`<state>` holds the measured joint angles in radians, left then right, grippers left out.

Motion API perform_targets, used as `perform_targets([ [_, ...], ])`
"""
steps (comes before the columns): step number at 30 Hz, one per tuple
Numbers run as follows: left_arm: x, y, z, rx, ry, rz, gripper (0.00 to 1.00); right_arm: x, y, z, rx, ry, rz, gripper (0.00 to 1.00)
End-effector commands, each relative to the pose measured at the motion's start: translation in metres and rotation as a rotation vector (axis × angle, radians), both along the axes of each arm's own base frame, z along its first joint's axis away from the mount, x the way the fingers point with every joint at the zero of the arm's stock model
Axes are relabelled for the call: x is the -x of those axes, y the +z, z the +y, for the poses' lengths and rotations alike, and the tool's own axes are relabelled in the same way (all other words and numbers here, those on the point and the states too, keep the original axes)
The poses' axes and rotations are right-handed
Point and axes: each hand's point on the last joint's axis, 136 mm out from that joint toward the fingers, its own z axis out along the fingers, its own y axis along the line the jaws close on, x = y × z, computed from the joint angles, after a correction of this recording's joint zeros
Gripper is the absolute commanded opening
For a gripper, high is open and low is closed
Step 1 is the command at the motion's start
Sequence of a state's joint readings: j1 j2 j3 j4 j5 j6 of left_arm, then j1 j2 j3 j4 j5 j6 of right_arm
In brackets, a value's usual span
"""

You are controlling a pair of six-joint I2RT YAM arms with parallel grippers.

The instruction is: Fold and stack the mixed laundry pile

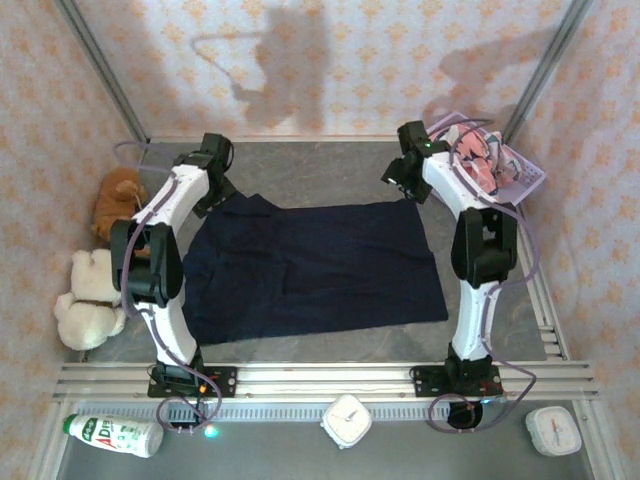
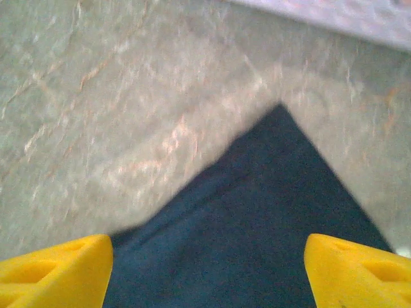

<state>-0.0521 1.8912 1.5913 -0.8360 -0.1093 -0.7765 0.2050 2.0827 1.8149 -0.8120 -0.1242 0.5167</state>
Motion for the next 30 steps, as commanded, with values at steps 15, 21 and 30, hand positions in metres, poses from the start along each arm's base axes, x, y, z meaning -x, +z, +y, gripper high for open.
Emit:
perform_targets([
  [15, -0.041, -0.035, -0.003, 0.099, -0.113, 0.069, 0.69, -0.018, -0.101, -0.017, 0.125, -0.041, 0.197, 0.33],
  [21, -0.044, -0.052, 0.009, 0.063, -0.107, 0.116, 0.69, -0.019, -0.096, -0.013, 0.101, -0.027, 0.185, 0.15],
  [30, -0.055, -0.079, 0.028, 0.051, -0.067, 0.132, 0.66, -0.016, -0.094, -0.008, 0.074, -0.016, 0.180, 0.00],
])
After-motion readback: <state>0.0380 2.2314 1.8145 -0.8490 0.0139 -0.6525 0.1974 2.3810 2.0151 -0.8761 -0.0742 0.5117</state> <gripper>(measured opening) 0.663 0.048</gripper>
